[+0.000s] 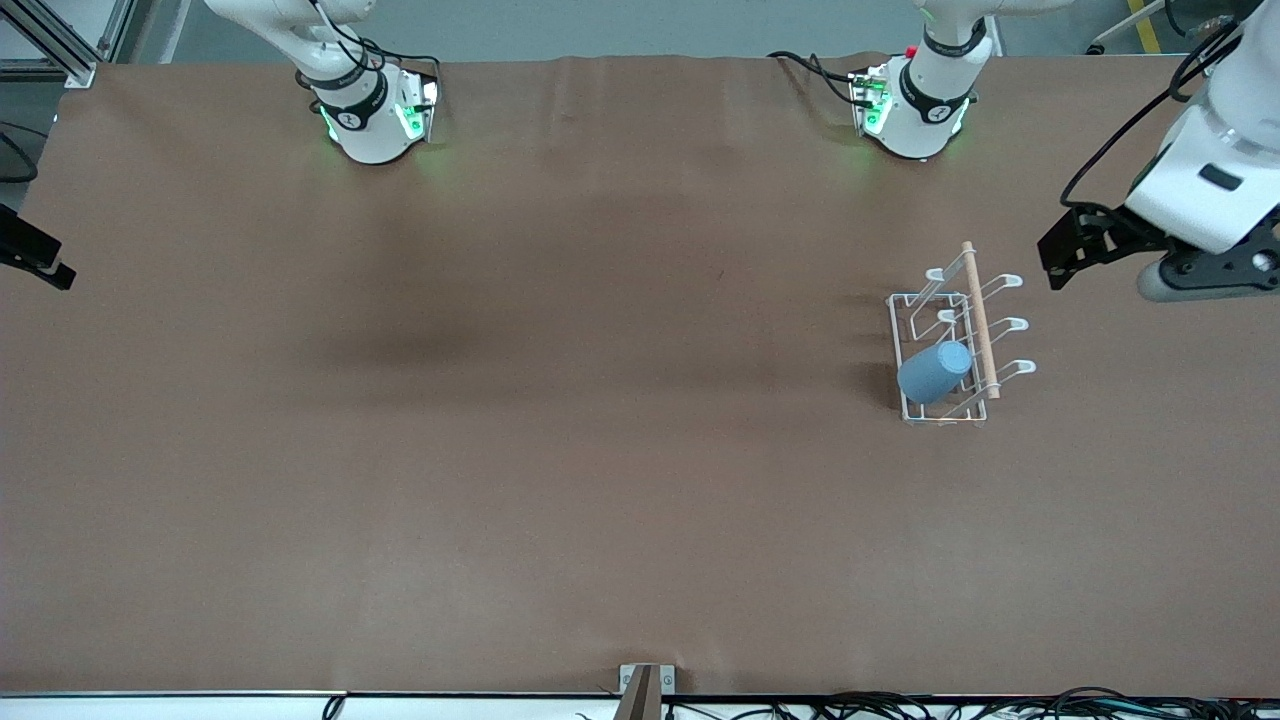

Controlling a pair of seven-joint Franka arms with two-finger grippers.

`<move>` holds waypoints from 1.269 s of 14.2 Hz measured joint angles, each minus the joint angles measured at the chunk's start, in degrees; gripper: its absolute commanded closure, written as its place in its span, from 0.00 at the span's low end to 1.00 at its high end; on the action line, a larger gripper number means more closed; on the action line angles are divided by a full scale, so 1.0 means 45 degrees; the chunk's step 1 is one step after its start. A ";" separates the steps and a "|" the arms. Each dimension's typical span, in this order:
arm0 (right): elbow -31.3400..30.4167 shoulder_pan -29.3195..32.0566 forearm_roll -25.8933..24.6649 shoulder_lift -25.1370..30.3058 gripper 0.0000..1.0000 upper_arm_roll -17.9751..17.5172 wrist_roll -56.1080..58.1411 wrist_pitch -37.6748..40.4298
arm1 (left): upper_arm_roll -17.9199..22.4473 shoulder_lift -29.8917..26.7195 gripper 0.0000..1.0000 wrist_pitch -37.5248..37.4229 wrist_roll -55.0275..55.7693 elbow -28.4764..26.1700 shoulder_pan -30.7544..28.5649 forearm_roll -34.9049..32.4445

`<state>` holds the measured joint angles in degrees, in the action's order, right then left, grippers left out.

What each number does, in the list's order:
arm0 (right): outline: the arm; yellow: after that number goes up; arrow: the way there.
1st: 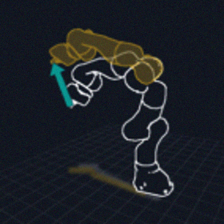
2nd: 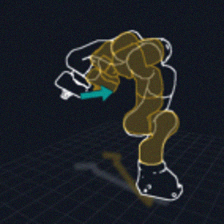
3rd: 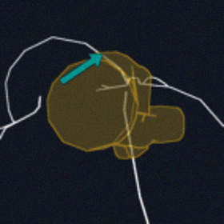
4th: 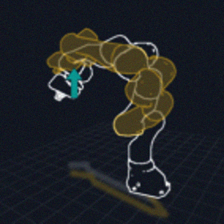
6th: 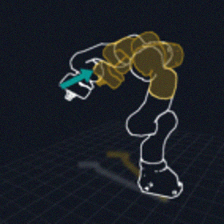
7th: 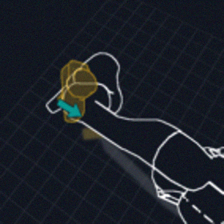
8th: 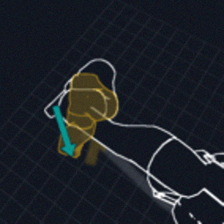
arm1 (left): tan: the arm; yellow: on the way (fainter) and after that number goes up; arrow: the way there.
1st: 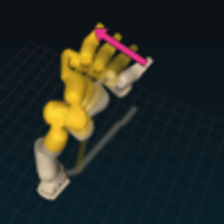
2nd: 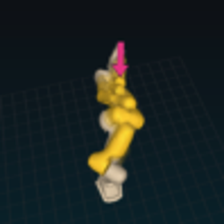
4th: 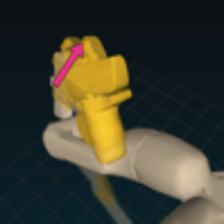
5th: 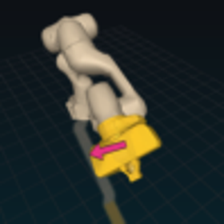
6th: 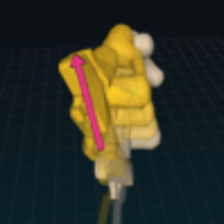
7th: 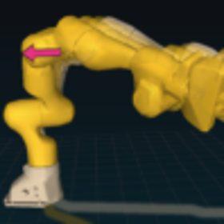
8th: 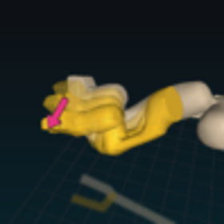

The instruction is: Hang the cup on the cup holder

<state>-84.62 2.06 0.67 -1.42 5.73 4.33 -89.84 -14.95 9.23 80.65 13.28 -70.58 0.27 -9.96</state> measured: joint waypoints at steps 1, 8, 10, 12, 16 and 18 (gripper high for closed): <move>0.0000 0.0000 0.0000 0.0000 0.00 0.0000 0.0000 -0.0003 | 0.0010 -0.0065 0.00 -0.0022 0.0000 -0.0017 -0.0216 0.0338; -0.0001 0.0000 -0.0013 0.0000 0.00 0.0000 0.0000 -0.0012 | 0.0732 -0.1131 0.00 -0.0041 -0.0001 -0.1529 -0.0595 0.1627; -0.0002 0.0001 -0.0014 0.0000 0.00 0.0001 0.0000 -0.0012 | 0.1118 -0.1630 0.00 -0.0028 -0.0044 -0.2173 -0.0599 0.1764; -0.0004 0.0010 -0.0020 0.0000 0.00 0.0011 0.0000 0.0001 | 0.1314 -0.2004 0.00 0.0140 -0.0053 -0.2776 -0.0600 0.1909; -0.0009 0.0013 -0.0029 0.0000 0.00 0.0021 0.0000 0.0058 | 0.1360 -0.2737 0.00 0.0499 -0.0249 -0.3869 -0.0534 0.2101; -0.0010 0.0012 -0.0029 0.0000 0.00 0.0016 0.0000 0.0062 | 0.1357 -0.2919 0.00 0.0544 -0.0625 -0.4010 -0.0370 0.2102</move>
<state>-84.66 2.11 0.54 -1.42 5.80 4.33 -89.56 -8.85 -3.90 83.09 10.47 -88.63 -1.39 -0.50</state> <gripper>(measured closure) 0.000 0.000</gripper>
